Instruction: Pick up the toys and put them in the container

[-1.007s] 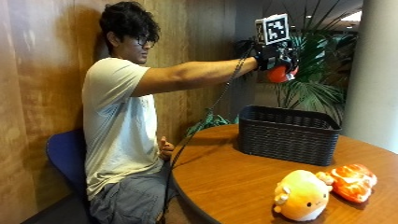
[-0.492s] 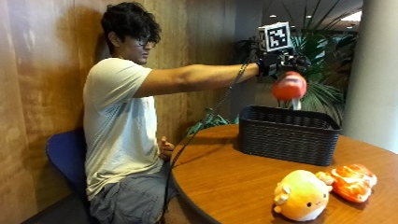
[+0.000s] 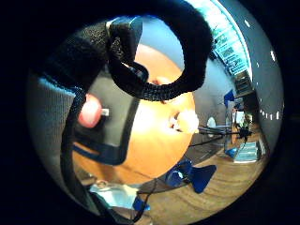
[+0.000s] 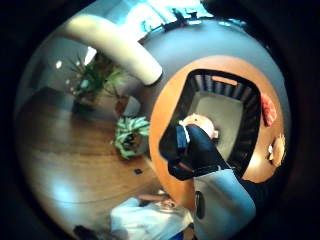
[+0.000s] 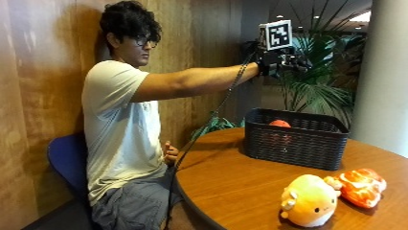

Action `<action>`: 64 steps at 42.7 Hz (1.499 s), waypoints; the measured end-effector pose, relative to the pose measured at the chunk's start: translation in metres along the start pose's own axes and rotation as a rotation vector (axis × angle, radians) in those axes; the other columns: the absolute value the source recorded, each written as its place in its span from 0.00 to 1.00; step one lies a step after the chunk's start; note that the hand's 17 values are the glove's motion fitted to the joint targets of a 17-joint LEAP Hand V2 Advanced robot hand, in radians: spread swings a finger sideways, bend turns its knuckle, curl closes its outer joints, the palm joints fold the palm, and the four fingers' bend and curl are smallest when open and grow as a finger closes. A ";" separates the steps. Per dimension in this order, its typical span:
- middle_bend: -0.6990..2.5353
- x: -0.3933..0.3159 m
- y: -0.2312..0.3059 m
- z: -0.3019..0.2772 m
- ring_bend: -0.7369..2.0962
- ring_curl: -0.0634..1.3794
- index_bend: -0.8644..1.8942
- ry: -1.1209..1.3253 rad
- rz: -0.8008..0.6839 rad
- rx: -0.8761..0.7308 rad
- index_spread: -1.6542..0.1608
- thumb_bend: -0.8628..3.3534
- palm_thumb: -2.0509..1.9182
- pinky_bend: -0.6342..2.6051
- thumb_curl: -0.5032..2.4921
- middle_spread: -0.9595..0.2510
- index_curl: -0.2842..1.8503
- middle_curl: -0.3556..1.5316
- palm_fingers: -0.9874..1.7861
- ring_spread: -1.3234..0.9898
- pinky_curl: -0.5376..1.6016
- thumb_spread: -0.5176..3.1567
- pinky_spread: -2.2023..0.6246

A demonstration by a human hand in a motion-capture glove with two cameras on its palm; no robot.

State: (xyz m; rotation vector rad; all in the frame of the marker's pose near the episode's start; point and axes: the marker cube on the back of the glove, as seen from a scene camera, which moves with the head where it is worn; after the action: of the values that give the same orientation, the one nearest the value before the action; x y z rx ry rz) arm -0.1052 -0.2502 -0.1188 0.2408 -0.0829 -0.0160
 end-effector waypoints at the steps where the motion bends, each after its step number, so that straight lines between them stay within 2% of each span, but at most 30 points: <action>1: 0.29 0.000 0.002 -0.001 0.43 0.40 0.37 -0.003 0.007 0.002 0.76 0.20 0.60 0.54 0.36 0.71 0.27 0.51 0.33 0.55 0.42 0.48 0.79; 23: 0.29 0.042 0.091 -0.015 0.42 0.38 0.37 0.055 -0.048 0.045 0.75 0.20 0.57 0.52 0.32 0.73 0.28 0.49 0.35 0.57 0.41 0.50 0.79; 33: 0.30 0.056 0.135 -0.009 0.41 0.37 0.38 -0.002 -0.002 0.051 0.74 0.20 0.57 0.51 0.31 0.74 0.28 0.48 0.35 0.57 0.40 0.50 0.79; 40: 0.29 0.087 0.173 0.009 0.41 0.37 0.38 0.094 0.000 0.017 0.74 0.20 0.57 0.51 0.30 0.75 0.29 0.47 0.35 0.57 0.40 0.50 0.79; 44: 0.29 0.090 0.191 0.018 0.41 0.37 0.38 0.040 -0.026 0.005 0.74 0.20 0.57 0.50 0.30 0.75 0.29 0.47 0.35 0.57 0.40 0.51 0.79; 57: 0.28 0.119 0.225 0.054 0.40 0.36 0.38 0.047 0.055 -0.022 0.74 0.20 0.57 0.50 0.30 0.76 0.30 0.45 0.36 0.57 0.40 0.51 0.79; 62: 0.28 0.142 0.238 0.063 0.39 0.36 0.38 0.205 0.030 -0.049 0.74 0.20 0.57 0.49 0.29 0.77 0.30 0.45 0.36 0.56 0.40 0.51 0.79; 64: 0.28 0.142 0.240 0.063 0.39 0.36 0.38 0.173 0.063 -0.047 0.74 0.20 0.57 0.49 0.29 0.77 0.30 0.45 0.36 0.56 0.40 0.51 0.79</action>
State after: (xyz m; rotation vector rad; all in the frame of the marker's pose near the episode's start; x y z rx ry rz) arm 0.0321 -0.0359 0.0107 0.1919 0.0818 0.0654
